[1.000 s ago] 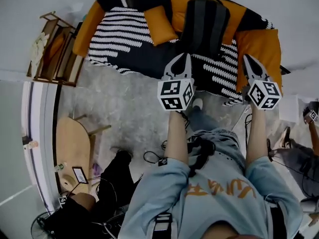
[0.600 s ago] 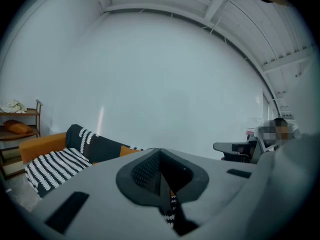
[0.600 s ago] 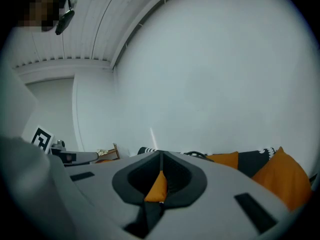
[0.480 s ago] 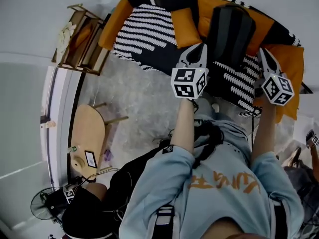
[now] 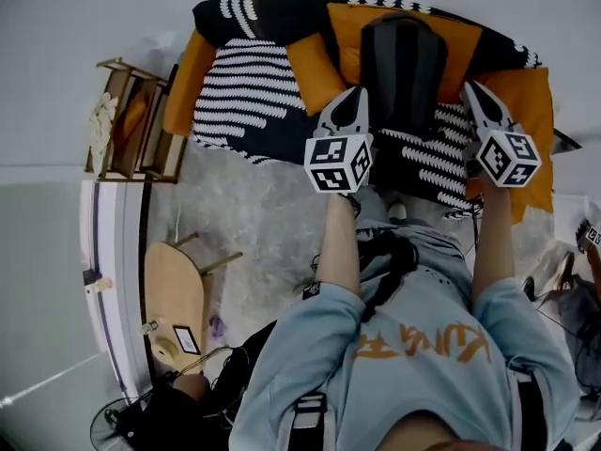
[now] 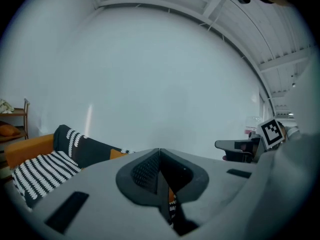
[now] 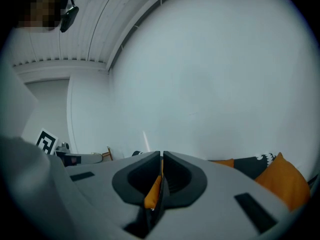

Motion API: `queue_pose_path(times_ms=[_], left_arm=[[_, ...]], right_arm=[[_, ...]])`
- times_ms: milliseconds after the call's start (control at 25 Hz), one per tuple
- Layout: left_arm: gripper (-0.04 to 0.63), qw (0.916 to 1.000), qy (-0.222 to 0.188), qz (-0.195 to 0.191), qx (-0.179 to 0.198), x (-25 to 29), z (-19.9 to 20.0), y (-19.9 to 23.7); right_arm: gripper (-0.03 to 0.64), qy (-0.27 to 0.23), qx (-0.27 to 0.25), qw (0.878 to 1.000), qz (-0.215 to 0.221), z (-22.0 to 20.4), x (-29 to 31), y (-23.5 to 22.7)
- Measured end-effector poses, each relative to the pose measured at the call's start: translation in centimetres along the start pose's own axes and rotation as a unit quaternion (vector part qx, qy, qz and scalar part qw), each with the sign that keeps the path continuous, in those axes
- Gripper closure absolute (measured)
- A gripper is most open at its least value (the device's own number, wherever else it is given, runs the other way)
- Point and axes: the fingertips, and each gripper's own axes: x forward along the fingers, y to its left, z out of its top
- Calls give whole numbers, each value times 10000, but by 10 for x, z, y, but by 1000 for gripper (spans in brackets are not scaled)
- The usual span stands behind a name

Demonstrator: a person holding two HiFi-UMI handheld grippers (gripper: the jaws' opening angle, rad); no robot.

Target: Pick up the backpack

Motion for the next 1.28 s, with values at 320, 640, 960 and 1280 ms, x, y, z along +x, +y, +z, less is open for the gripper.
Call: queue_pose_path(times_ms=[320, 640, 960, 1280], left_arm=[[572, 9990, 300, -279, -152, 61, -13, 6], [572, 9985, 368, -167, -361, 91, -19, 34], [572, 9960, 741, -122, -482, 109, -44, 42], [572, 9919, 1114, -220, -569, 151, -66, 45]], right_arm=[[582, 210, 103, 9995, -234, -7, 32, -39], [583, 374, -25, 9993, -79, -2, 72, -42], [583, 589, 192, 9980, -134, -20, 84, -62], [583, 833, 462, 9948, -358, -44, 99, -94]])
